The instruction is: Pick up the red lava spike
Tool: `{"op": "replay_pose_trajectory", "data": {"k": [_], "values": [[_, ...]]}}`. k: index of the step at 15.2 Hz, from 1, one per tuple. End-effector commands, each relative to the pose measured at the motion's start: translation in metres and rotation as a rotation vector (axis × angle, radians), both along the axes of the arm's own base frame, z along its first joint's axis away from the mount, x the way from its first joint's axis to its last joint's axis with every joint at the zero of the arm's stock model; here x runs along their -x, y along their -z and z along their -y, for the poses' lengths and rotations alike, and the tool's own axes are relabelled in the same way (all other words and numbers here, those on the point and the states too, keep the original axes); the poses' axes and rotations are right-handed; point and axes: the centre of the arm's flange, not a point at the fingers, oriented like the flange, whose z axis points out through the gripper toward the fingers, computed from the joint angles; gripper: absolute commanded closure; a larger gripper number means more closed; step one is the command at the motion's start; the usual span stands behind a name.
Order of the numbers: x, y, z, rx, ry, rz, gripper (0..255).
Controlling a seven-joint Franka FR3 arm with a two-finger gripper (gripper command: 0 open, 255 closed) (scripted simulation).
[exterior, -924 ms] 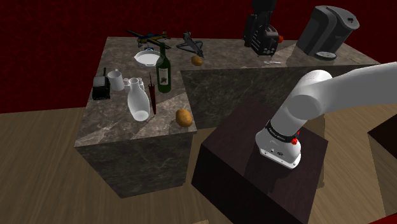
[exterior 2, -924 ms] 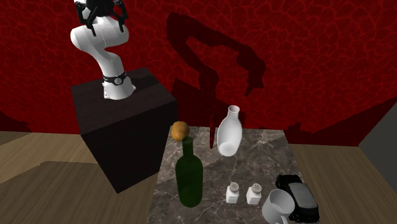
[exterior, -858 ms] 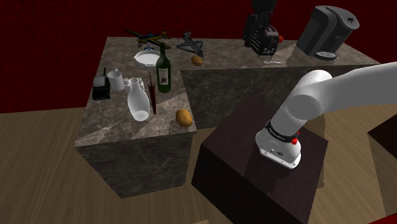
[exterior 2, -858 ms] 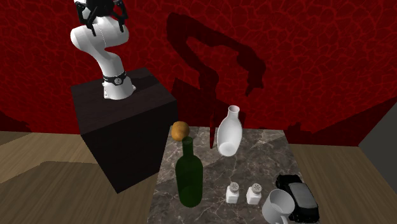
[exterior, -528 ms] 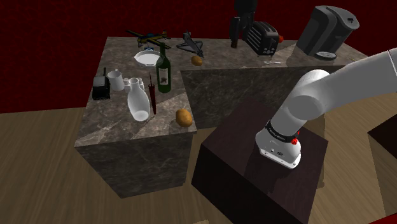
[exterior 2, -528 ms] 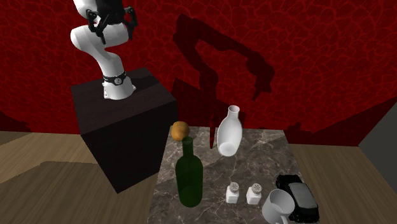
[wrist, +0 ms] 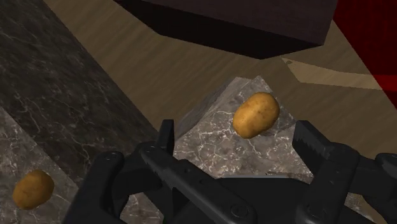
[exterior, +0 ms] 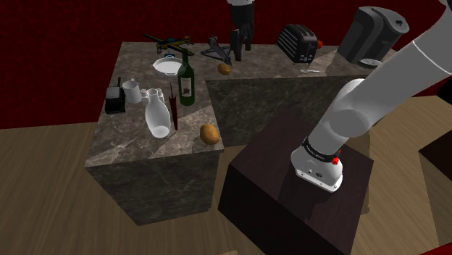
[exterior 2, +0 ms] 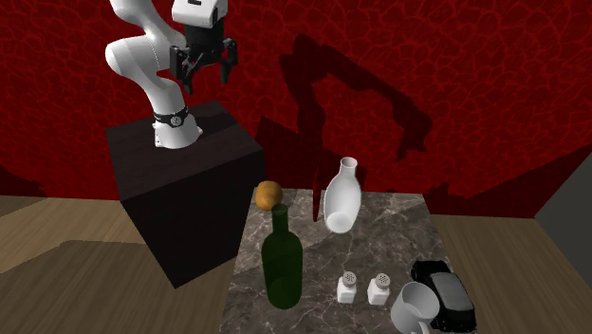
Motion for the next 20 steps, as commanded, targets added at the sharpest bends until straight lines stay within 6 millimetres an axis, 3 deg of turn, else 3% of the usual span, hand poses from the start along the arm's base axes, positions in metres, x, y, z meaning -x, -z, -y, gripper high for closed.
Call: {"op": "replay_pose_trajectory", "data": {"k": [1, 11, 20], "values": [[-0.024, 0.011, -0.014, 0.008, -0.045, -0.019, 0], [-0.123, 0.080, -0.099, 0.051, -0.261, -0.110, 0], [-0.189, 0.153, -0.189, 0.090, -0.455, -0.192, 0]]}}
